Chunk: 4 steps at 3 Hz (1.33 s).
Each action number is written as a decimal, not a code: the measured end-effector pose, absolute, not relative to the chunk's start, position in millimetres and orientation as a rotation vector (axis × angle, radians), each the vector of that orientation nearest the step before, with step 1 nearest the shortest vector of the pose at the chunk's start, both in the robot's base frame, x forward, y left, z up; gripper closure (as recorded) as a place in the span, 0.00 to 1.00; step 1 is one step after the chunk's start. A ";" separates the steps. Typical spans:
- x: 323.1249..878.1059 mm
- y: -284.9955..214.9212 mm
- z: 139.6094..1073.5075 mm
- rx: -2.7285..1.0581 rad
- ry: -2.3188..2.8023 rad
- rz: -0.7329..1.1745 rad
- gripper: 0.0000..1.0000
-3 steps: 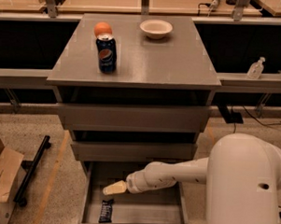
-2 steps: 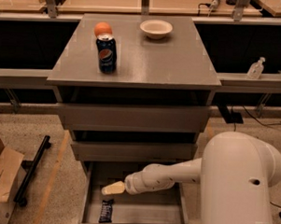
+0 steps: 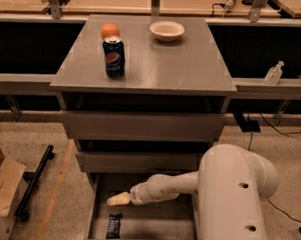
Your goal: Pick rxbar blueberry from bottom drawer and place on counter
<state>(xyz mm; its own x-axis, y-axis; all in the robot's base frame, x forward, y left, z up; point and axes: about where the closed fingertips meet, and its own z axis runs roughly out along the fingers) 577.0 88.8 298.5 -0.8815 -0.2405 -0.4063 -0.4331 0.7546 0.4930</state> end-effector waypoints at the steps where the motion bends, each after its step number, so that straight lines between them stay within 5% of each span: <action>1: 595.0 97.4 277.8 -0.525 2.636 0.884 0.00; 4: 592.8 143.3 214.3 -0.658 2.743 0.871 0.00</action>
Offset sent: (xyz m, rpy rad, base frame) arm 0.0340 0.0395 -0.0776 0.0431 0.1151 0.0740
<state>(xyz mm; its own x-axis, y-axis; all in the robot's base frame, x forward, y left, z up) 592.8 143.3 214.3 -0.8836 -0.3549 -0.3055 -0.4661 0.7289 0.5015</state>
